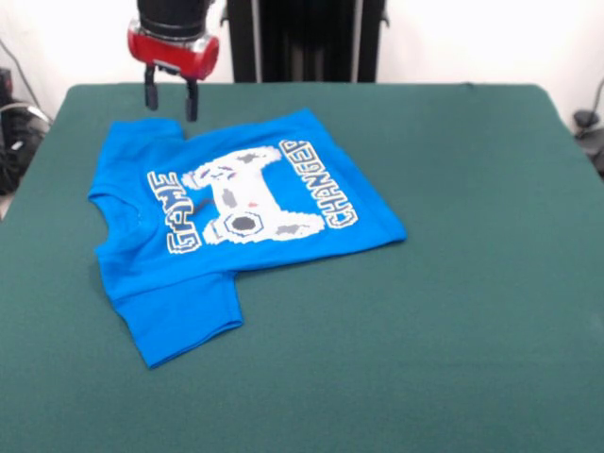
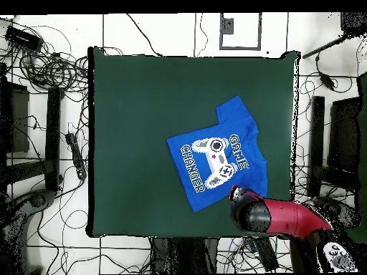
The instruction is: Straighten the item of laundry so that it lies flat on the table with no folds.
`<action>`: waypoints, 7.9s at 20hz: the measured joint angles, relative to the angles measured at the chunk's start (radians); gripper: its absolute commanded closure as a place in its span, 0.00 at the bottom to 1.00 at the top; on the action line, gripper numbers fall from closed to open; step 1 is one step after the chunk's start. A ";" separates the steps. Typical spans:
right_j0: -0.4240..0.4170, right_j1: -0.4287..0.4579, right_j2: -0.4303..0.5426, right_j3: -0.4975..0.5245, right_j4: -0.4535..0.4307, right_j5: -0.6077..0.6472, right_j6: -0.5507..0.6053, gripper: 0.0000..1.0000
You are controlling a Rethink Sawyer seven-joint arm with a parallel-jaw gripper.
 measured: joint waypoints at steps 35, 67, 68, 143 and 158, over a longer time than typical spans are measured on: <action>0.064 0.142 -0.020 -0.040 0.001 -0.039 0.000 0.00; -0.134 0.051 -0.012 -0.018 -0.115 -0.049 0.000 0.00; -0.134 0.047 -0.011 -0.018 -0.115 -0.049 0.000 0.00; 0.012 -0.334 0.184 0.103 0.235 0.120 0.000 0.00; 0.085 -0.339 0.184 0.107 0.286 0.120 0.000 0.00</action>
